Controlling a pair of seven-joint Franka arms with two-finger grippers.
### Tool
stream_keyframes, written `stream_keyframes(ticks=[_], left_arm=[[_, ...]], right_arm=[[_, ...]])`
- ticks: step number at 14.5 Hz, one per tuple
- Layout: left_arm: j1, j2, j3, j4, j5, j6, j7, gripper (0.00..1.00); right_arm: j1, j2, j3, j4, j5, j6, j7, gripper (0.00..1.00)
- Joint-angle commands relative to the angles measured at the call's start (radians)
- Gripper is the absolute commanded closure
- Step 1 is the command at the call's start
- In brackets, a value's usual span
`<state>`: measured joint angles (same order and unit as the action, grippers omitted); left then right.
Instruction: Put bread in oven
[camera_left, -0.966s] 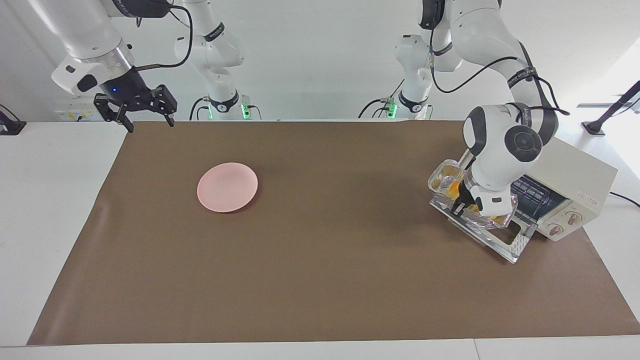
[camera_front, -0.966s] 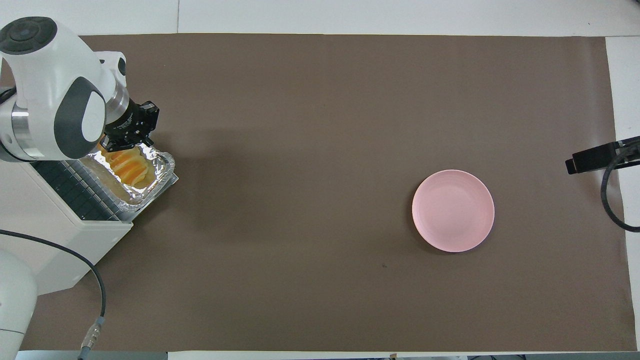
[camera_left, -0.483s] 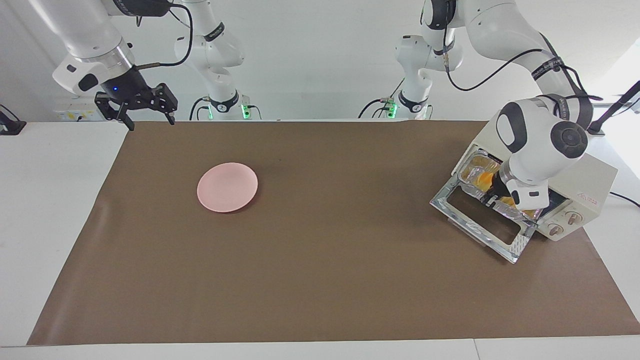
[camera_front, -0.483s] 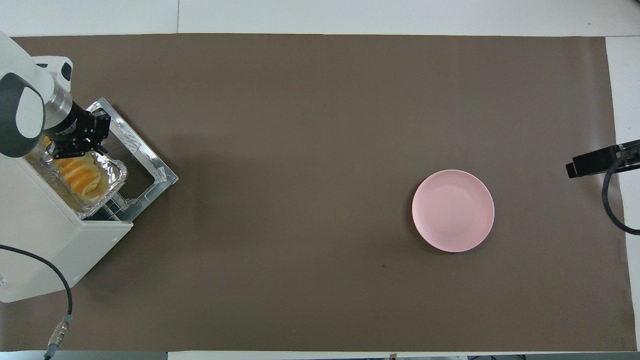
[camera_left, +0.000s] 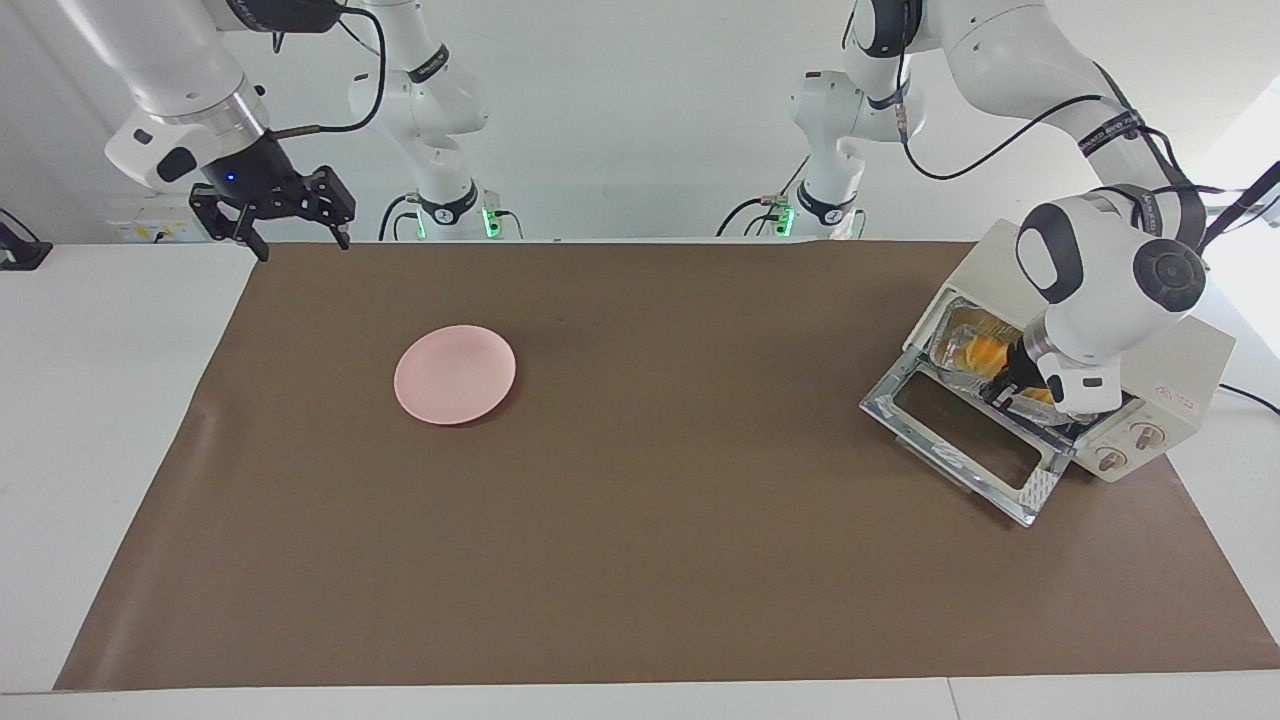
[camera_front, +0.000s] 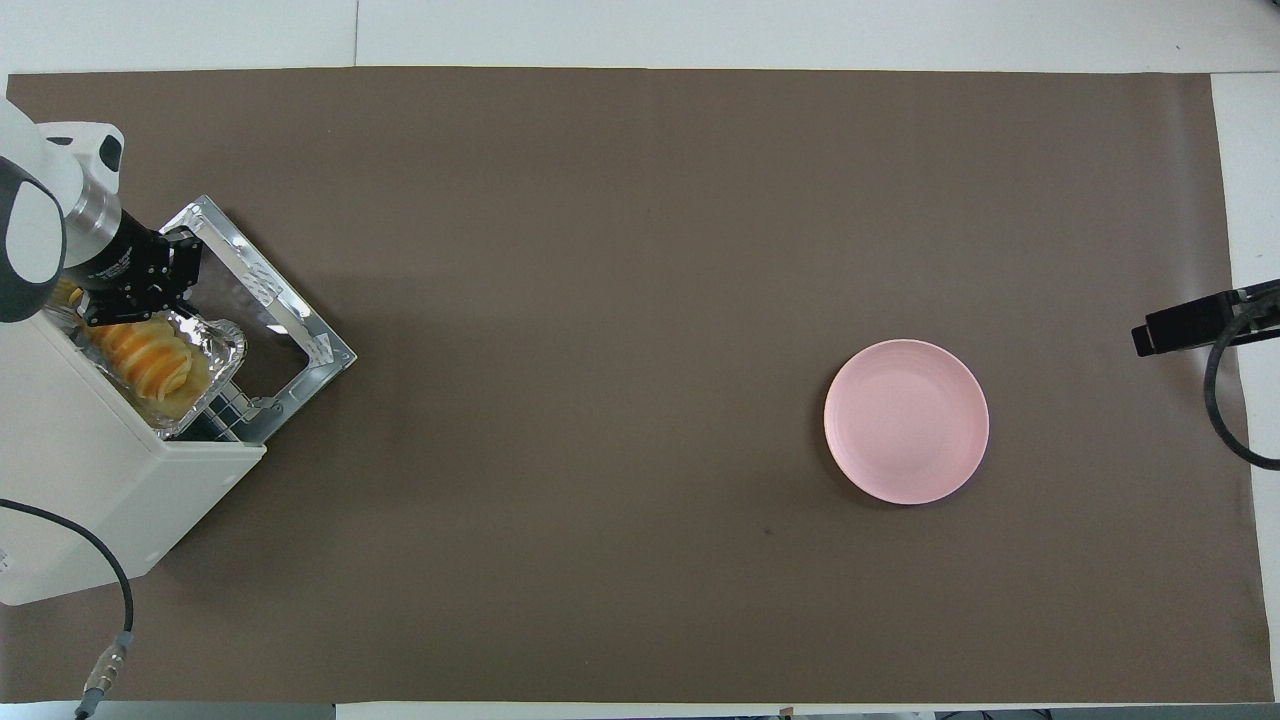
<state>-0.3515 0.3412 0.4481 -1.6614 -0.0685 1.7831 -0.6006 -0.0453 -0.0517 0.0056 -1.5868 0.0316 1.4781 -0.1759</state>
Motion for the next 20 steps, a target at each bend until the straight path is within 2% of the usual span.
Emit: stream_keyframes(ticks=[1, 4, 13, 18, 19, 20], left_arm=[[-0.012, -0.054, 0.000, -0.075, 0.032, 0.050, 0.018, 1.00], [-0.014, -0.048, 0.000, -0.072, 0.071, 0.113, 0.018, 1.00], [-0.018, -0.087, 0.000, -0.158, 0.102, 0.096, 0.068, 1.00], [-0.020, -0.091, 0.000, -0.163, 0.116, 0.082, 0.104, 1.00], [-0.020, -0.091, 0.000, -0.161, 0.118, 0.087, 0.105, 0.84], [-0.020, -0.091, 0.000, -0.161, 0.131, 0.090, 0.105, 0.61]], right_arm=[[-0.010, -0.019, 0.007, -0.016, 0.014, -0.009, 0.012, 0.00], [-0.010, -0.019, 0.007, -0.016, 0.014, -0.009, 0.012, 0.00], [-0.010, -0.019, 0.007, -0.016, 0.014, -0.009, 0.012, 0.00], [-0.010, -0.019, 0.007, -0.016, 0.014, -0.009, 0.012, 0.00], [-0.010, -0.019, 0.007, -0.016, 0.014, -0.010, 0.012, 0.00], [-0.010, -0.019, 0.007, -0.016, 0.014, -0.009, 0.012, 0.00]])
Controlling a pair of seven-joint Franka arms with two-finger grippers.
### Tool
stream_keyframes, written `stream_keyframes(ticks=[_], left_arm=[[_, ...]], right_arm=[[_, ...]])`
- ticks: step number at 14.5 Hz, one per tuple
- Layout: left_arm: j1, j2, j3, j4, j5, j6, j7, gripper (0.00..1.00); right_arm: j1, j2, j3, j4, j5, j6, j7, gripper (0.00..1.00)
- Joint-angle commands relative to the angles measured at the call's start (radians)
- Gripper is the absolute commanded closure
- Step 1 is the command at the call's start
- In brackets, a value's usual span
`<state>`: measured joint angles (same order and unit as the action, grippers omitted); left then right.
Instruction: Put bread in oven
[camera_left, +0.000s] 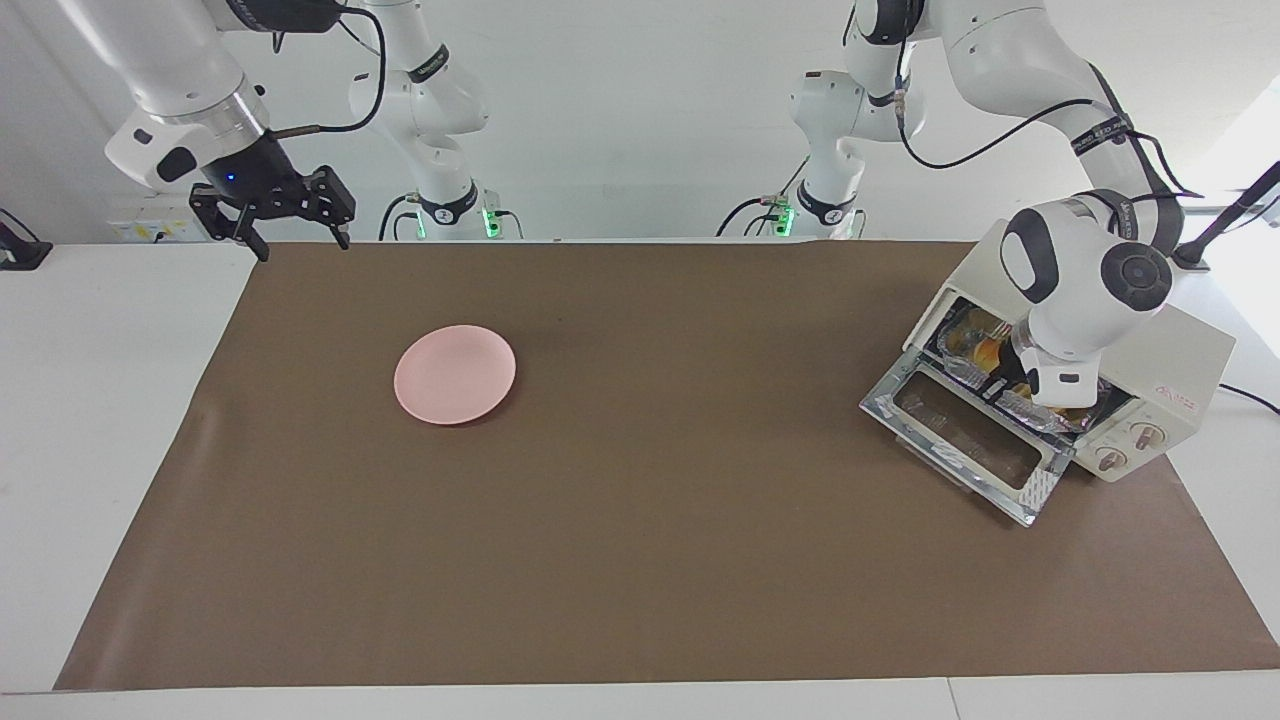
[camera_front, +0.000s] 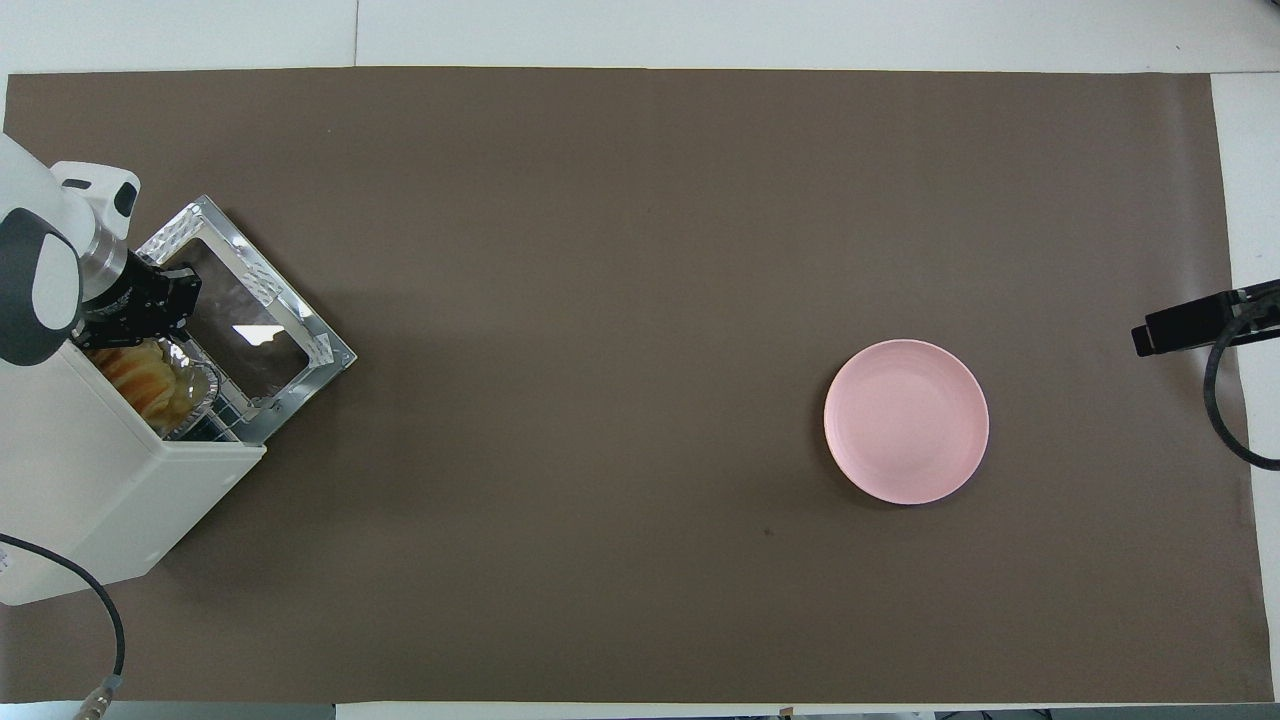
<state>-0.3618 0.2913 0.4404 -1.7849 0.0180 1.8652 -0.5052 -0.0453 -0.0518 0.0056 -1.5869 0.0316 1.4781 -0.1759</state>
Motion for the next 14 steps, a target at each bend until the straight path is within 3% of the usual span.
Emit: stream_keyframes(ticks=[1, 5, 10, 14], left_arm=[[-0.009, -0.041, 0.008, -0.038, 0.063, 0.006, 0.008, 0.01], [-0.009, -0.037, 0.008, -0.018, 0.073, -0.001, 0.008, 0.00], [-0.032, -0.034, 0.000, 0.091, 0.060, -0.023, 0.011, 0.00], [-0.040, -0.075, -0.006, 0.127, 0.060, -0.168, 0.146, 0.00]], right_arm=[[-0.010, -0.019, 0.007, -0.016, 0.014, -0.009, 0.012, 0.00], [-0.010, -0.019, 0.007, -0.016, 0.014, -0.009, 0.012, 0.00], [-0.010, -0.019, 0.007, -0.016, 0.014, -0.009, 0.012, 0.00], [-0.010, -0.019, 0.007, -0.016, 0.014, -0.010, 0.013, 0.00]])
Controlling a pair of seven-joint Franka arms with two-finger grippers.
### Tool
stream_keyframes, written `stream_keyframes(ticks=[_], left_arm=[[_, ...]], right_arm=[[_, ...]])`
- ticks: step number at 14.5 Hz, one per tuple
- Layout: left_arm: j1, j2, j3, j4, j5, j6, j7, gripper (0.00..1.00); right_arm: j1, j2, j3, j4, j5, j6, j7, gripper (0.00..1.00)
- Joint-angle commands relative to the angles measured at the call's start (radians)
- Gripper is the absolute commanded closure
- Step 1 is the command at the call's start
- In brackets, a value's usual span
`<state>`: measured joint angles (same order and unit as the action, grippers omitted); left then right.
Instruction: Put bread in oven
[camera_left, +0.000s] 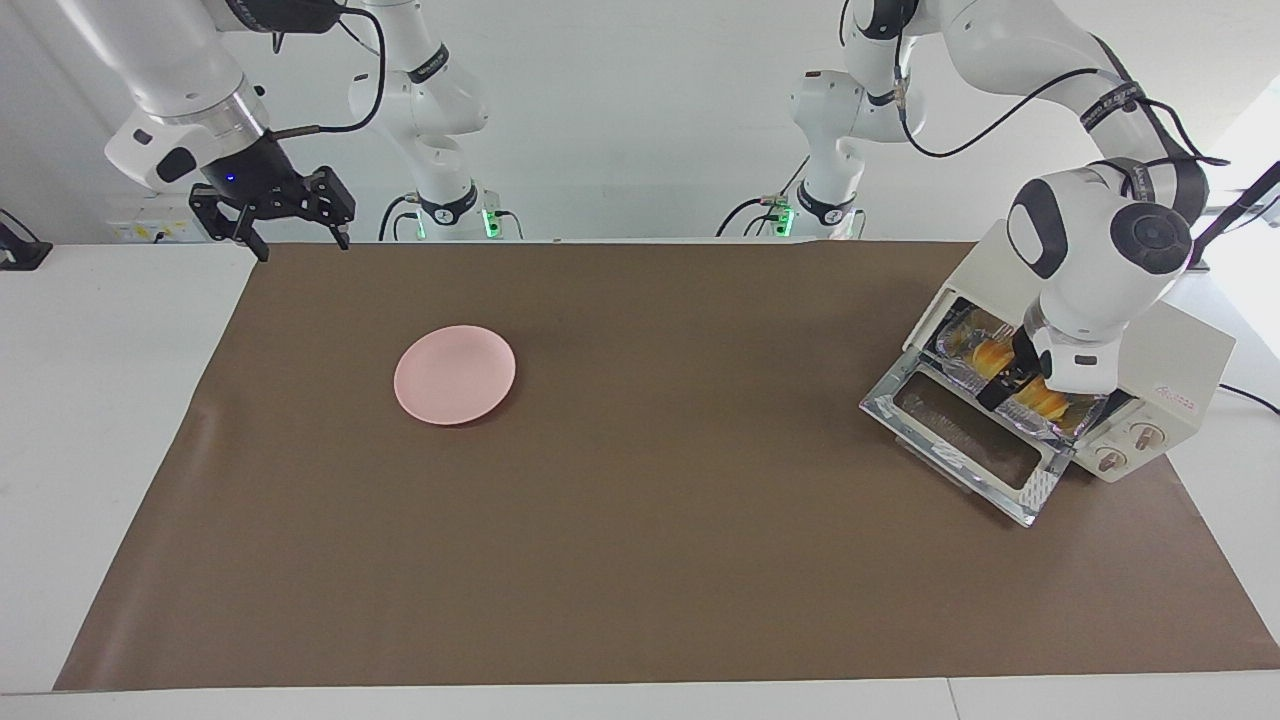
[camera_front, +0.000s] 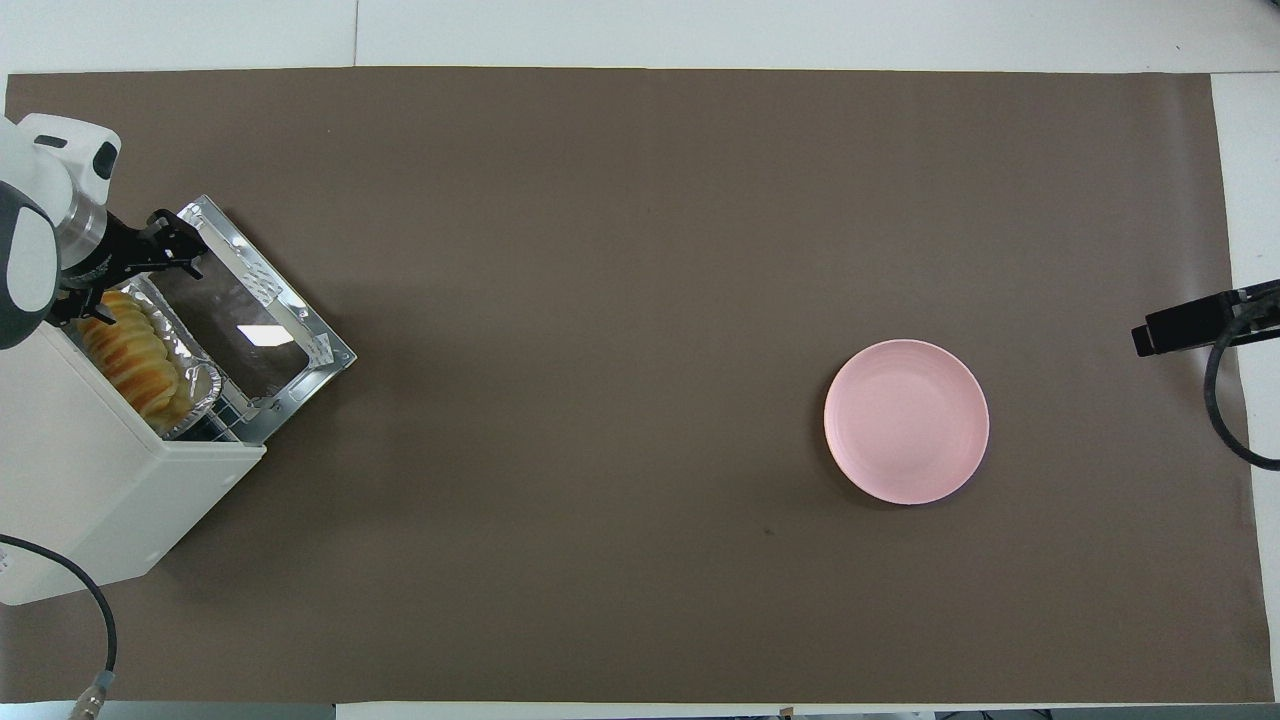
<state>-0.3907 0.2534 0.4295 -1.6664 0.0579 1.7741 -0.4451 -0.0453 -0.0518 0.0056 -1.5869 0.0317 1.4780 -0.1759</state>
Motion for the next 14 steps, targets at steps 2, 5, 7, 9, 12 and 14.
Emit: stream_keyframes(ticks=[2, 5, 7, 9, 12, 14], left_arm=[[-0.010, -0.095, 0.005, 0.008, 0.020, -0.157, 0.217, 0.00], [-0.016, -0.189, 0.000, -0.009, 0.016, -0.264, 0.331, 0.00], [-0.027, -0.262, -0.002, -0.030, 0.014, -0.315, 0.353, 0.00], [0.004, -0.304, -0.044, -0.047, 0.013, -0.382, 0.396, 0.00], [0.221, -0.316, -0.257, -0.073, 0.011, -0.409, 0.436, 0.00], [0.346, -0.324, -0.402, -0.088, -0.010, -0.400, 0.433, 0.00]], right_arm=[[-0.010, -0.019, 0.007, -0.016, 0.014, -0.008, 0.012, 0.00], [-0.010, -0.019, 0.007, -0.016, 0.014, -0.009, 0.013, 0.00], [-0.010, -0.019, 0.007, -0.016, 0.014, -0.008, 0.012, 0.00], [-0.010, -0.019, 0.007, -0.016, 0.013, -0.008, 0.013, 0.00], [-0.010, -0.019, 0.007, -0.016, 0.014, -0.008, 0.012, 0.00], [-0.010, -0.019, 0.007, -0.016, 0.014, -0.010, 0.013, 0.00]])
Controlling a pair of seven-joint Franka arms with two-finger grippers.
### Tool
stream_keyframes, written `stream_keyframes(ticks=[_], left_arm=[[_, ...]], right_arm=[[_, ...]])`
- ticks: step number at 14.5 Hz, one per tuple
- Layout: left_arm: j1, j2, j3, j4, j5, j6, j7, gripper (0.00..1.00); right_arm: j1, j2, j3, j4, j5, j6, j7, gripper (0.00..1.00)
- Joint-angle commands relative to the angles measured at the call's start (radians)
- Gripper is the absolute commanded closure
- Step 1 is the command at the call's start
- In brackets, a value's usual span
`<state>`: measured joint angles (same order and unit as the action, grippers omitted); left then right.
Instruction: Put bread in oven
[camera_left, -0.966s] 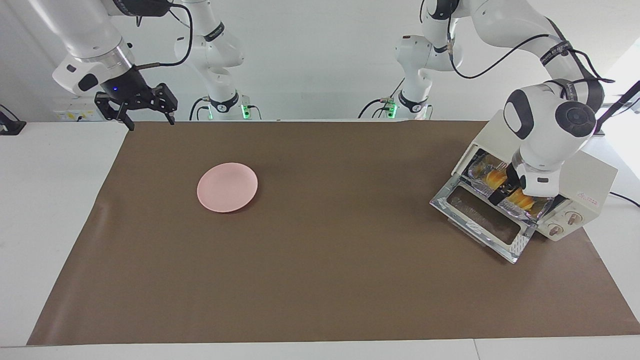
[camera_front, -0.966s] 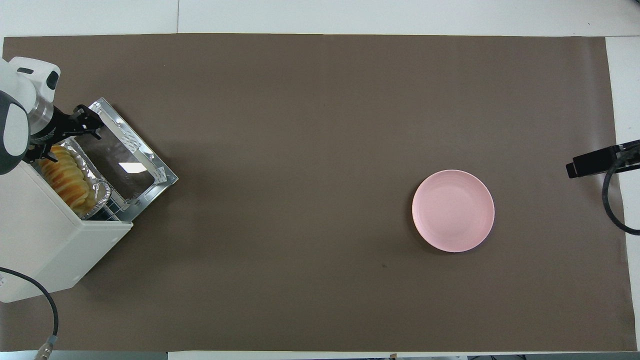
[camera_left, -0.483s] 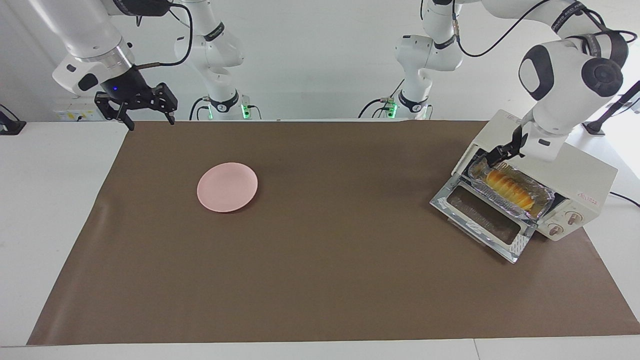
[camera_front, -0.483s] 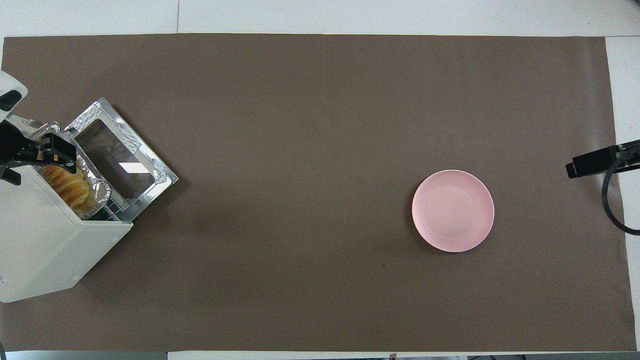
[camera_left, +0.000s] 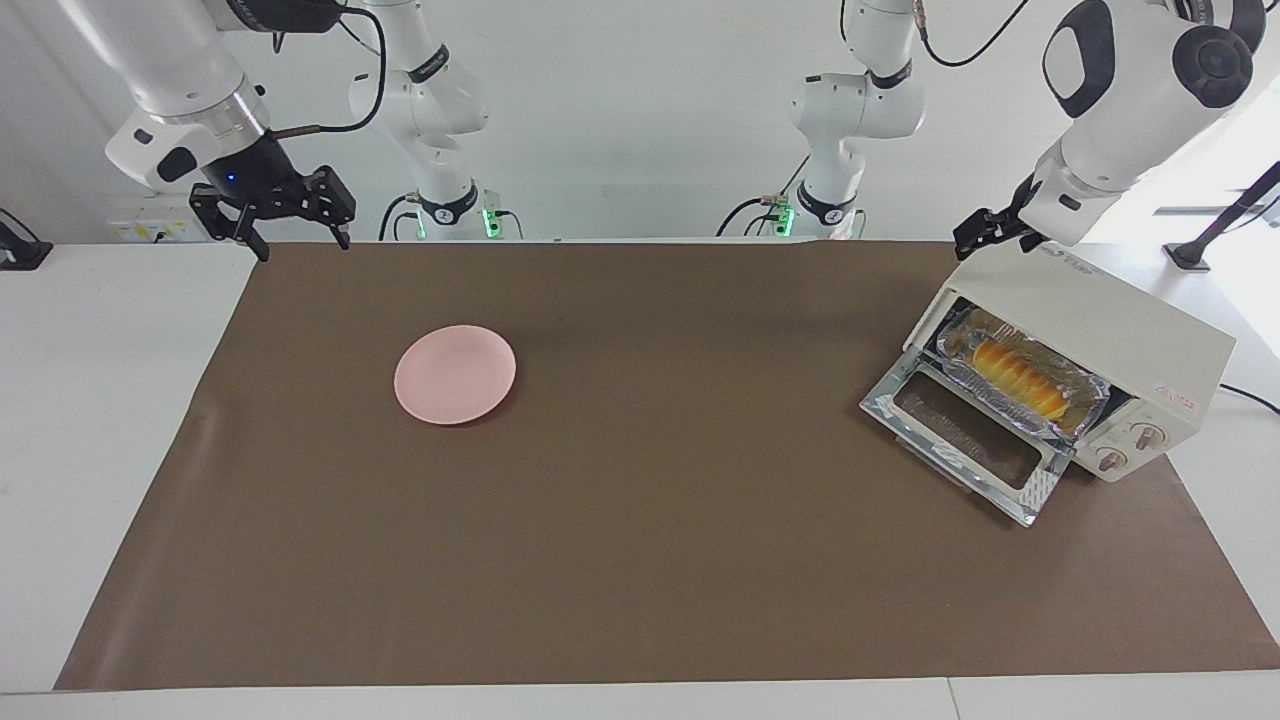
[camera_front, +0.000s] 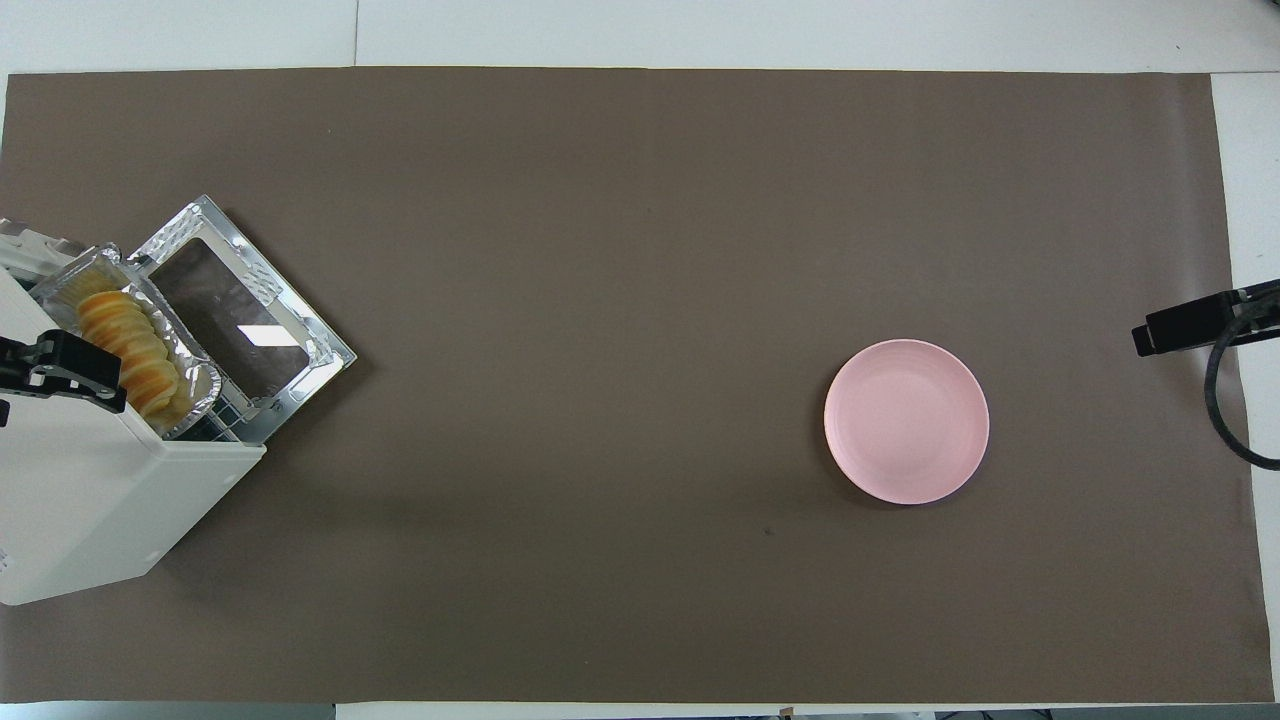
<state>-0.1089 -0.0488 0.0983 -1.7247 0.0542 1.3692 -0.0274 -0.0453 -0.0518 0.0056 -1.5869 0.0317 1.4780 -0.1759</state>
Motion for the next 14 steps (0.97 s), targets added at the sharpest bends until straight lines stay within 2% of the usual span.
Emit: stream_keyframes(ticks=[1, 4, 9, 14], left_arm=[[0.064, -0.019, -0.077, -0.027, -0.008, 0.019, 0.015, 0.00], [0.057, -0.011, -0.080, -0.024, -0.011, 0.069, 0.018, 0.00], [0.043, -0.009, -0.081, -0.019, -0.054, 0.070, 0.021, 0.00], [0.028, 0.021, -0.081, 0.079, -0.053, 0.031, 0.021, 0.00]], right_arm=[[-0.010, -0.019, 0.007, -0.016, 0.014, -0.009, 0.013, 0.00], [-0.010, -0.019, 0.007, -0.016, 0.014, -0.008, 0.012, 0.00], [-0.010, -0.019, 0.007, -0.016, 0.014, -0.008, 0.013, 0.00], [-0.010, -0.019, 0.007, -0.016, 0.014, -0.010, 0.013, 0.00]])
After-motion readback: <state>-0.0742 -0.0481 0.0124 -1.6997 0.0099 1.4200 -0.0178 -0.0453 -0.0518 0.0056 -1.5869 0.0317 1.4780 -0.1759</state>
